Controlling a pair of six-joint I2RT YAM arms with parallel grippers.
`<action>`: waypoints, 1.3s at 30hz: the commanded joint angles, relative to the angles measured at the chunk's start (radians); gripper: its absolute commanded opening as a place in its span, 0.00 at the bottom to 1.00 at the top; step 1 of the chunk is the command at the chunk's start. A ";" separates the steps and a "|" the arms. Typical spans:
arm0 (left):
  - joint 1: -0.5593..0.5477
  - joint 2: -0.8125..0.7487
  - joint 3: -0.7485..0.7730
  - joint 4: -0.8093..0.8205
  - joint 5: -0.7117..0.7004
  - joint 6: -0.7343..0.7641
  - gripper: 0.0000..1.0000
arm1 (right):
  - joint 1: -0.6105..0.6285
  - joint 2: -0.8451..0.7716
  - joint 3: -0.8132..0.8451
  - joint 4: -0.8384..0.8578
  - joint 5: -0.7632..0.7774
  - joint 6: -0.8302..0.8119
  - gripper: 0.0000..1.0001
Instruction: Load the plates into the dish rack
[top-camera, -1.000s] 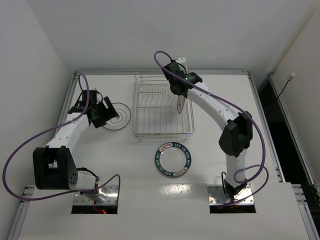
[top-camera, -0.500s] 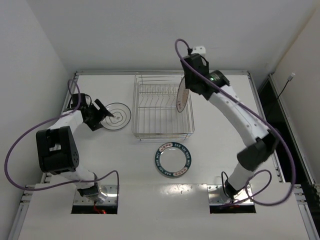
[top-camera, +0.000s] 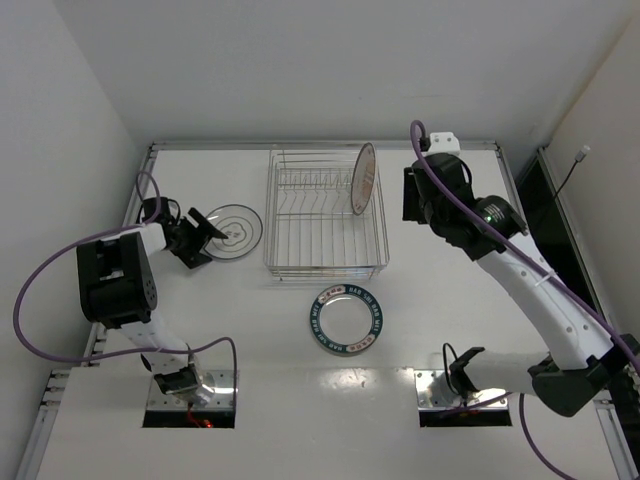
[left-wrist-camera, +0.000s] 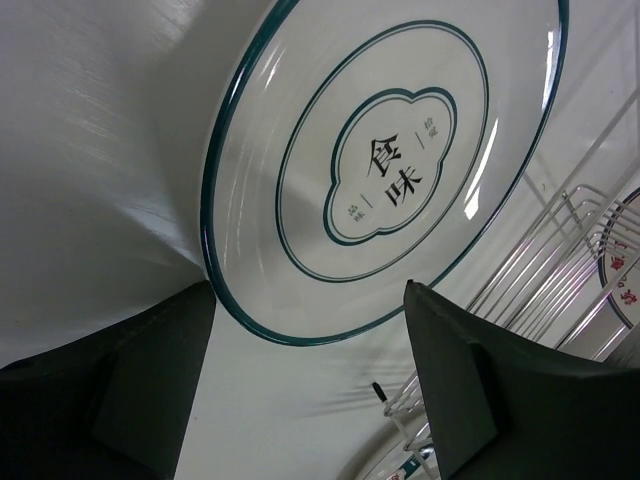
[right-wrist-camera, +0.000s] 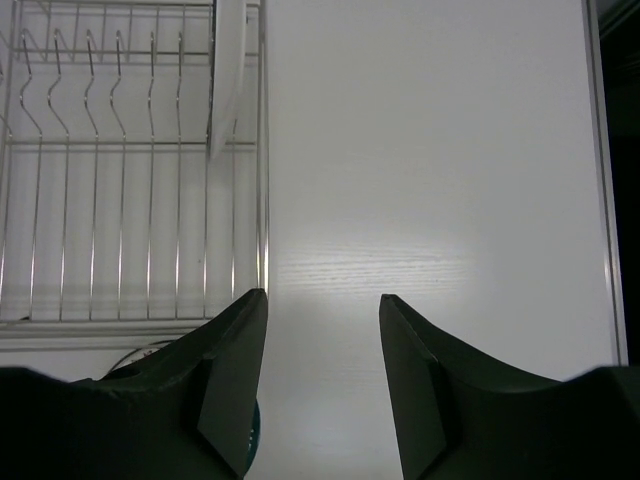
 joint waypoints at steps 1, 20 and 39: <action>0.007 0.011 -0.021 0.032 -0.034 0.000 0.74 | -0.003 -0.019 0.007 0.007 0.004 0.017 0.46; 0.017 -0.183 0.037 0.101 -0.026 0.002 0.00 | -0.003 -0.030 -0.009 0.059 -0.178 0.017 0.49; -0.008 -0.450 0.091 0.021 -0.038 -0.031 0.00 | -0.058 0.040 -0.051 0.343 -0.761 0.049 0.60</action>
